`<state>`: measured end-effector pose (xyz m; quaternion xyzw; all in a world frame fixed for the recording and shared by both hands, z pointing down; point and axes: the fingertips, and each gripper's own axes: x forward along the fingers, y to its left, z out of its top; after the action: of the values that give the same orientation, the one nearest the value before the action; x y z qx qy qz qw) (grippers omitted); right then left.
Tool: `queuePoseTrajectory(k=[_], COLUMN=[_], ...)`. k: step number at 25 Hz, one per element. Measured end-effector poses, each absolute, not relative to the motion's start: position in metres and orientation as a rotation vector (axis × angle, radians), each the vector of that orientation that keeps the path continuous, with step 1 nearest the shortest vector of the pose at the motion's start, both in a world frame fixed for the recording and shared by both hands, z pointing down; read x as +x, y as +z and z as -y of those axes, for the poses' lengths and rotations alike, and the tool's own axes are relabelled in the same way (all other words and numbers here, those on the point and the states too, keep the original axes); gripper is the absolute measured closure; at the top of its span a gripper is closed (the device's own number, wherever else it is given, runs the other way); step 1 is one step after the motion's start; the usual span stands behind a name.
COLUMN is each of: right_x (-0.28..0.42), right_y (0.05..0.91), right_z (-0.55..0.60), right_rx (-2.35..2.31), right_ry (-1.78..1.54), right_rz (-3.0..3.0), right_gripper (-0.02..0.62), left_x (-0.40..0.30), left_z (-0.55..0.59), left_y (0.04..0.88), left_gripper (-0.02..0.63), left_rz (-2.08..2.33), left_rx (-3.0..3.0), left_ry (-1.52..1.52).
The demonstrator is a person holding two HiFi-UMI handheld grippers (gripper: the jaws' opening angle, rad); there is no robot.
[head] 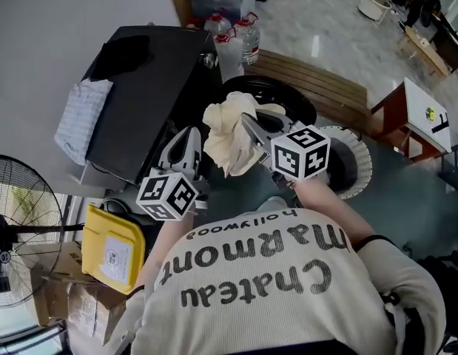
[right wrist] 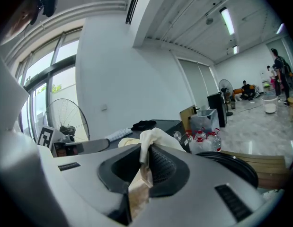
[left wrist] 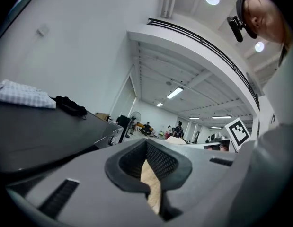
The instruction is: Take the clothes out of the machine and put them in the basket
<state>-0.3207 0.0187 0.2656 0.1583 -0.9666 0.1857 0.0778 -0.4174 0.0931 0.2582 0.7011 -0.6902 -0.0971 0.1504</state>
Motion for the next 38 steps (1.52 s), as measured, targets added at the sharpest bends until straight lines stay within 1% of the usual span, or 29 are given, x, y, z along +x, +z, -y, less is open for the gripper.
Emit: queuePoseTrajectory(k=[6, 21, 38], right_x=[-0.278, -0.170, 0.013], right_y=[0.279, 0.278, 0.286], right_z=[-0.015, 0.025, 0.090], right_rx=[0.572, 0.755, 0.988], right_ry=[0.571, 0.609, 0.628], right_rz=[2.863, 2.857, 2.807], right_gripper=[0.540, 0.540, 0.540], left_x=[-0.377, -0.281, -0.117], left_z=[-0.077, -0.022, 0.048], left_y=[0.274, 0.272, 0.277], left_gripper=[0.597, 0.597, 0.597], left_rz=[1.884, 1.767, 1.631], left_rx=[2.082, 2.189, 2.281], left_ry=[-0.241, -0.130, -0.113])
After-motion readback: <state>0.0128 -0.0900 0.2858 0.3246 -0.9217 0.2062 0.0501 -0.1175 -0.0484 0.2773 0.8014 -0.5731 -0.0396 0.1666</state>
